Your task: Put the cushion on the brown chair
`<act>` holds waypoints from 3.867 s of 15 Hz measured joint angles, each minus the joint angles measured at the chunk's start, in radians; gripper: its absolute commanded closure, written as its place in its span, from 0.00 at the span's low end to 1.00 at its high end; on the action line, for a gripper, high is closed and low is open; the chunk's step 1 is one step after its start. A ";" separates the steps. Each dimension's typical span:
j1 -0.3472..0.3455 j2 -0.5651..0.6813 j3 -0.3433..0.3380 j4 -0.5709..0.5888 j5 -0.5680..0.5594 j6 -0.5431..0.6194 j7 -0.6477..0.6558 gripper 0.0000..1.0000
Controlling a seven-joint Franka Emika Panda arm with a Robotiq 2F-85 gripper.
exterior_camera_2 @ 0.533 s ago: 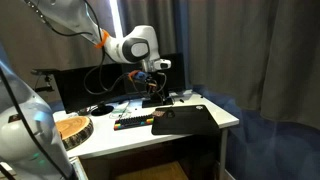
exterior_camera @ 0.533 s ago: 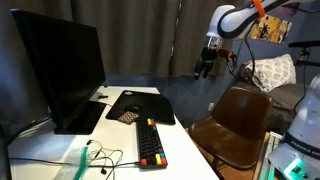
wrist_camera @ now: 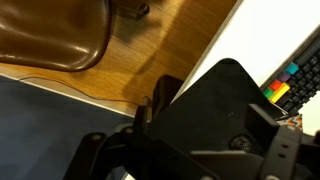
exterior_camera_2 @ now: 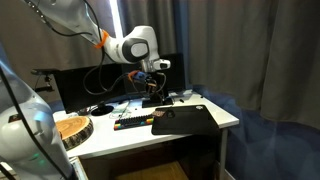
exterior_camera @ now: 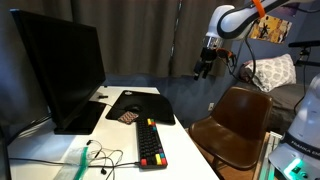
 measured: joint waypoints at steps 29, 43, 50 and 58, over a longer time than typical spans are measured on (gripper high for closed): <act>0.410 0.464 0.475 0.119 0.399 0.087 -0.409 0.00; 0.408 0.752 0.545 0.300 0.384 0.122 -0.544 0.00; 0.408 0.895 0.568 0.387 0.304 0.107 -0.557 0.41; 0.391 0.938 0.600 0.447 0.284 0.070 -0.554 0.91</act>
